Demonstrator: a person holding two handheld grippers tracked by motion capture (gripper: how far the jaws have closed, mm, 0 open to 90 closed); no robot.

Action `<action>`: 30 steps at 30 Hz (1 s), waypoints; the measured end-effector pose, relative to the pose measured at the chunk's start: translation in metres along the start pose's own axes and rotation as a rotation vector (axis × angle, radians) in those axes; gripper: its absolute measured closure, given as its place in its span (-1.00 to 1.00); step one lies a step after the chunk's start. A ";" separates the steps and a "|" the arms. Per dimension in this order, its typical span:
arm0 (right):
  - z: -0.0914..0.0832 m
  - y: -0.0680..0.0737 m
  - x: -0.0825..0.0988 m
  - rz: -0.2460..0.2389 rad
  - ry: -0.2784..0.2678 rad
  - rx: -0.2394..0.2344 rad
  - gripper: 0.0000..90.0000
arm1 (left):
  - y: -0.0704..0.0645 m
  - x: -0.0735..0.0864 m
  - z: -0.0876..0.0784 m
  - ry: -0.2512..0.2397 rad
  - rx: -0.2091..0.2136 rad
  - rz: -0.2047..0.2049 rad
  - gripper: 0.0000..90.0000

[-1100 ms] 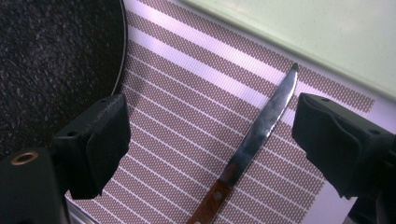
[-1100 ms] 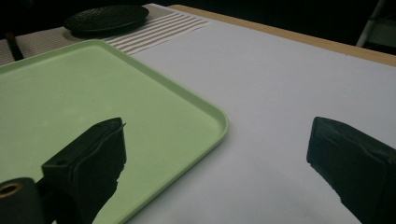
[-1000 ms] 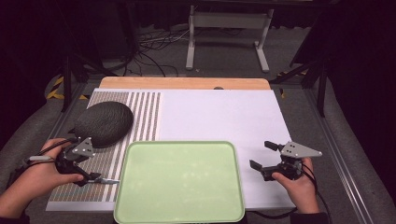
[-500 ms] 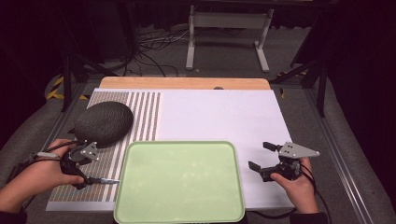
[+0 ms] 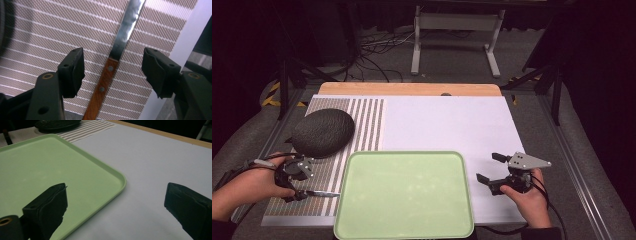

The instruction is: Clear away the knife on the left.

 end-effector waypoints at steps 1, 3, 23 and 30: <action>0.000 0.000 0.000 0.000 0.000 0.000 -0.88 | 0.000 0.000 0.000 0.000 0.000 0.000 -0.18; 0.001 0.000 0.000 -0.001 -0.001 -0.006 -0.88 | 0.003 0.001 0.004 -0.010 0.007 0.021 -0.06; 0.001 0.001 0.001 -0.001 0.000 -0.009 -0.88 | -0.001 0.004 0.018 0.127 -0.082 0.236 0.69; 0.002 0.001 0.001 0.000 0.002 -0.012 -0.88 | -0.002 0.003 0.018 0.126 -0.087 0.214 0.72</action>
Point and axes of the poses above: each handheld gripper's, and its own axes: z roughly forward along the jaws, x roughly out of its underside, y roughly to its left, the point moved 5 cm from there along z, roughly forward along the jaws, and after that the axes turned 10 degrees about -z, right-handed, at the moved point
